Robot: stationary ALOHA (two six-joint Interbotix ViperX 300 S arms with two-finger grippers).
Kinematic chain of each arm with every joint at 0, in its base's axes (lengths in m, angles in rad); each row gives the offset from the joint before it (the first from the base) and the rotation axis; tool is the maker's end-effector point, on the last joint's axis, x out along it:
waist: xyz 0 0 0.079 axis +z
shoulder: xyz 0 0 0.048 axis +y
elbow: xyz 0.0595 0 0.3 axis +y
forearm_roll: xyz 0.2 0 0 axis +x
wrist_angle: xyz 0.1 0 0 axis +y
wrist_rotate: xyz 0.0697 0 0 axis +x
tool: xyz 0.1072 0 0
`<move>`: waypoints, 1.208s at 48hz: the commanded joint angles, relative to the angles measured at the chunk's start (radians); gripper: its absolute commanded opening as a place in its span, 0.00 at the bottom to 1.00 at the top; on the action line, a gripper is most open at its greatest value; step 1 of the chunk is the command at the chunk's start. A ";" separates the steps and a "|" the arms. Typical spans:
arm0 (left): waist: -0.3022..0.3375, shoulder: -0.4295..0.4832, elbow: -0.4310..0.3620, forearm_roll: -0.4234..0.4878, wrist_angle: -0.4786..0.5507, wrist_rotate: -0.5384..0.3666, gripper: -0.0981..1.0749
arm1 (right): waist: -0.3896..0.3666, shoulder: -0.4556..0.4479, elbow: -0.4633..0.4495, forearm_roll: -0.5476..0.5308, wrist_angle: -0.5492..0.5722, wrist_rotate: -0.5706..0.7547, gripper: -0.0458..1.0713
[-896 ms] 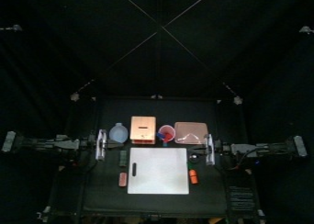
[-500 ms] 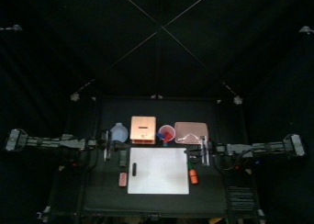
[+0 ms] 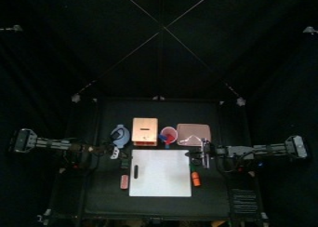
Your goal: Grab salmon sushi
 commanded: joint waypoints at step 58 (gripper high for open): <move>-0.005 0.505 -0.506 0.302 0.319 0.066 0.16 | -0.147 0.052 0.071 -0.046 0.038 0.008 0.06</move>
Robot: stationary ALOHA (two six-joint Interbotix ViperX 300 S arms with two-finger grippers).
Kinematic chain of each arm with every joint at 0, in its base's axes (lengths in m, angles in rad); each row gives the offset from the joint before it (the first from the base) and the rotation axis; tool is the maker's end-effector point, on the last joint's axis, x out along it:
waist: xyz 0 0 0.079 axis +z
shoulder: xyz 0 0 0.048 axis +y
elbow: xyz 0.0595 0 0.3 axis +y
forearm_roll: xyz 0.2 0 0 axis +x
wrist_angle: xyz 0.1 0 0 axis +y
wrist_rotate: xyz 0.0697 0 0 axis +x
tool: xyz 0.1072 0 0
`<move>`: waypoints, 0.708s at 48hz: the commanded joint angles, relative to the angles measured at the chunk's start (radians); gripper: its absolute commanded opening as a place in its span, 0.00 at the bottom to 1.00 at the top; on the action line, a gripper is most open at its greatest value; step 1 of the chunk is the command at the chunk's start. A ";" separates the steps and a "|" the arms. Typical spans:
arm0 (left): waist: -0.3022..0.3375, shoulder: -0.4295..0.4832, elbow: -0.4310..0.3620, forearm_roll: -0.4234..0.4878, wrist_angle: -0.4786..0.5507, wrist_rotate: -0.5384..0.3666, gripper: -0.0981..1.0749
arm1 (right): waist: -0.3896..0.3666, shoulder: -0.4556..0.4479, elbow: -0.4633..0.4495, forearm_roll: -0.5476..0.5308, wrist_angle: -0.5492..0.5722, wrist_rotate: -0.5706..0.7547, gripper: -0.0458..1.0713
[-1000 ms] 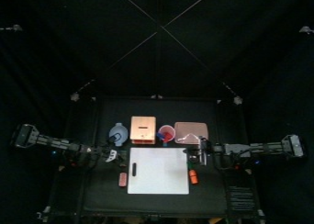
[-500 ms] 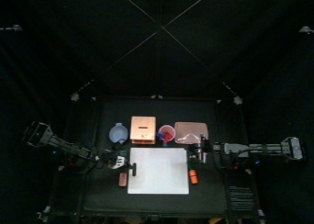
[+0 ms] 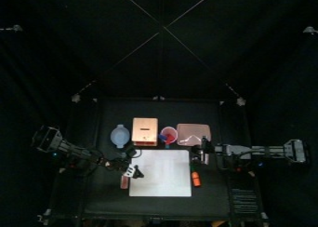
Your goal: Grab salmon sushi
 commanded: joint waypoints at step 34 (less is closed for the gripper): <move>-0.163 0.029 -0.155 1.068 0.620 -1.583 0.18 | -0.021 0.003 -0.005 0.029 0.058 0.003 0.06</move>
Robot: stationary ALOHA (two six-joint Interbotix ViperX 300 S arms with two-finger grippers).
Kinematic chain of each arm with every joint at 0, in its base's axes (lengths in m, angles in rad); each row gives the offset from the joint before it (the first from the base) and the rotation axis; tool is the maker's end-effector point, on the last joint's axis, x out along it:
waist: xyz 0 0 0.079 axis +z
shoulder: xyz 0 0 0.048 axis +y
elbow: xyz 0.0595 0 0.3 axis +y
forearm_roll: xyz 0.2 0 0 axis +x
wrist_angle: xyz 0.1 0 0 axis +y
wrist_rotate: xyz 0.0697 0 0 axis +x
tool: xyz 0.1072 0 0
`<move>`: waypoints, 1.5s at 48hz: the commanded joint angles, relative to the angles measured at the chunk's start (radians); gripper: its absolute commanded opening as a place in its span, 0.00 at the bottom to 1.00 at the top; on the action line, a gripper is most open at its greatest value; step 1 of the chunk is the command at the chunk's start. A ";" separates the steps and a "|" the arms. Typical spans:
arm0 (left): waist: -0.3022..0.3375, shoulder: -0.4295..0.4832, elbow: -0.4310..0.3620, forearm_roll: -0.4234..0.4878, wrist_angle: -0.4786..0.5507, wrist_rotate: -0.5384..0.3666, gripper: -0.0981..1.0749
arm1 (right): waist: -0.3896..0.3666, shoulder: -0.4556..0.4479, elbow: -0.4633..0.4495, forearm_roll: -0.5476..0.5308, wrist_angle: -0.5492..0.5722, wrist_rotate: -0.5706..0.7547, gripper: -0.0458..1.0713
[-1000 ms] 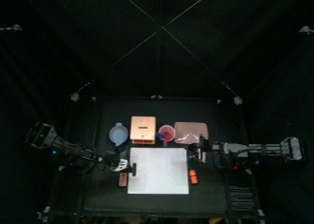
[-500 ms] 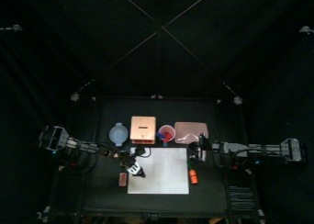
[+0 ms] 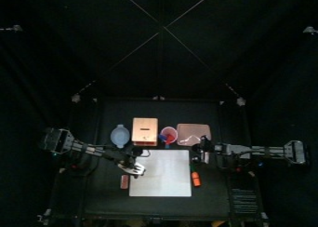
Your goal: Grab salmon sushi
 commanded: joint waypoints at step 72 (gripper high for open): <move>-0.114 0.179 0.020 0.029 0.043 -0.262 0.72 | -0.009 0.005 0.006 0.002 0.023 0.002 0.06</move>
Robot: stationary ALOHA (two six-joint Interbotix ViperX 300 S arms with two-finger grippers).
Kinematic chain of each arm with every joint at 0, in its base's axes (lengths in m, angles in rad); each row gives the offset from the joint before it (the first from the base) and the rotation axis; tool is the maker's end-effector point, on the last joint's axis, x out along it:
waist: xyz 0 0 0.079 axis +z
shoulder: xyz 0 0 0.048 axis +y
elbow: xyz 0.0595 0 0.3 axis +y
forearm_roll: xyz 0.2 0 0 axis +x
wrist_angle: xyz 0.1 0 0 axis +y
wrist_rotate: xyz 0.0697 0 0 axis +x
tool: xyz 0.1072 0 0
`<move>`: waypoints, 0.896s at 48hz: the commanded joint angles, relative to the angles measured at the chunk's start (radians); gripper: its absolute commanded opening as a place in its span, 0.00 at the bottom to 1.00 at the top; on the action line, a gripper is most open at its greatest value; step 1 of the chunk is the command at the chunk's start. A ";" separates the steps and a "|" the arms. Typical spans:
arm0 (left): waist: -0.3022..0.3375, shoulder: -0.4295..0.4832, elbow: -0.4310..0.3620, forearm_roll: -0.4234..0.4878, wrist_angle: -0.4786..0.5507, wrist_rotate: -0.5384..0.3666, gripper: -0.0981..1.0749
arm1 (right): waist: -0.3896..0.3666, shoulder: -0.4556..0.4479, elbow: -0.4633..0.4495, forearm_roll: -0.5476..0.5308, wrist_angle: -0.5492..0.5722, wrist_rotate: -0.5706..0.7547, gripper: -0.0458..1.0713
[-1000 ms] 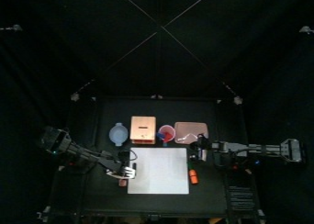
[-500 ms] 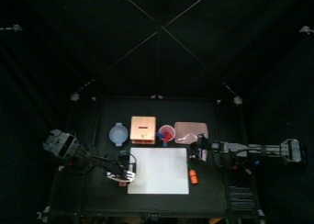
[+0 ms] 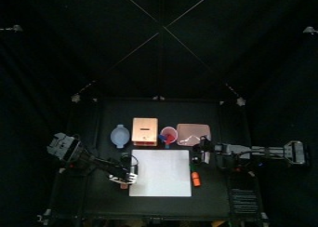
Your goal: Grab salmon sushi
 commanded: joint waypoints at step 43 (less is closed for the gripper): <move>0.233 0.209 -0.499 0.110 0.025 0.207 0.64 | -0.006 0.003 -0.034 0.003 0.018 0.002 0.06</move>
